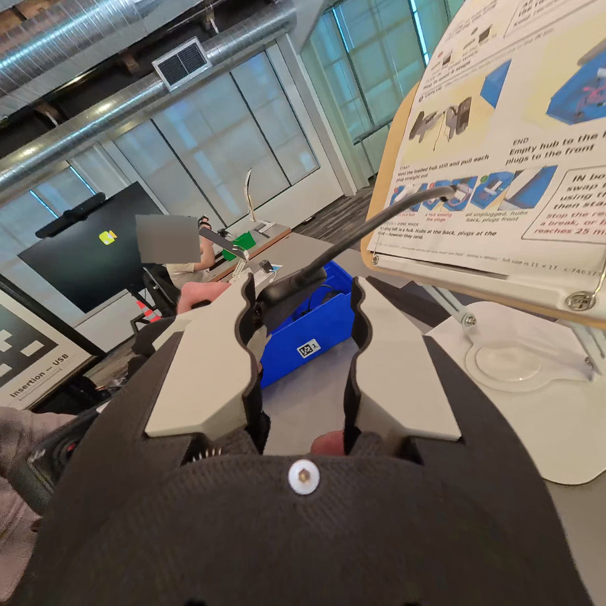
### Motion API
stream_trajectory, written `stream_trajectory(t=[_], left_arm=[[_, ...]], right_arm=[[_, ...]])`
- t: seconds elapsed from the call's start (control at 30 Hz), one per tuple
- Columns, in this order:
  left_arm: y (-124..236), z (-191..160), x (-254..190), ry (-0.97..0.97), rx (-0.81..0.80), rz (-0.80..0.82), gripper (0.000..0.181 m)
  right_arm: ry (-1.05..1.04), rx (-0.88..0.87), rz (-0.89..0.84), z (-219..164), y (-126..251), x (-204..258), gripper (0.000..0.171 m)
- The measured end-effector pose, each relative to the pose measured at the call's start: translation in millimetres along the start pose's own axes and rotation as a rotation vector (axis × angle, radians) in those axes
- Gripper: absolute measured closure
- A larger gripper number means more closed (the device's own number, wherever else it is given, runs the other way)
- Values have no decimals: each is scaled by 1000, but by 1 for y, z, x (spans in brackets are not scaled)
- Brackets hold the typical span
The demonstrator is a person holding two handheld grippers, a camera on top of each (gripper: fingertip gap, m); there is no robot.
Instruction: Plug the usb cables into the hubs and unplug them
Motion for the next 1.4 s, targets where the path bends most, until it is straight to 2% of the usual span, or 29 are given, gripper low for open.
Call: stream_trajectory(t=[0.07,0.2,0.4,0.53,0.63,0.67,0.73,0.93,1.07,1.23,1.4], left_arm=[[-1,2,-8,-41,-6,0,171],[-5,1,-25,-100,12,-16,173],[-10,-2,-47,-187,35,-56,174],[-10,-3,-51,-207,34,-50,173],[-9,-1,-46,-205,21,-20,173],[-7,-2,-43,-213,17,-29,173],[-5,-1,-43,-269,-12,-33,173],[-7,-10,-41,-603,-118,-106,173],[4,-23,-33,-799,-185,-142,174],[14,-28,-23,-885,-181,-133,173],[15,-28,-14,-862,-169,-109,172]], right_arm=[[-35,10,7,-4,-3,-8,115],[-78,26,27,-13,-6,-21,138],[-153,13,57,-24,-5,-41,153],[-158,0,71,-25,-5,-43,152],[-163,43,84,-27,-3,-42,119],[-172,47,102,-28,-2,-41,120],[-196,12,133,-26,-1,-40,136],[-248,24,273,-34,-14,-33,149],[-274,25,363,-41,-31,-25,151],[-293,-62,453,-39,-42,-15,155],[-246,-172,466,-30,-41,-6,159]])
Point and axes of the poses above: each gripper's, where its closed fingertips meet, y back along the fingers, z out of its top, x = y × z across the jaws, the point moved 6 cm from there along y, back along the fingers, and after that the axes turned 10 degrees about x, right-handed, at the moved point
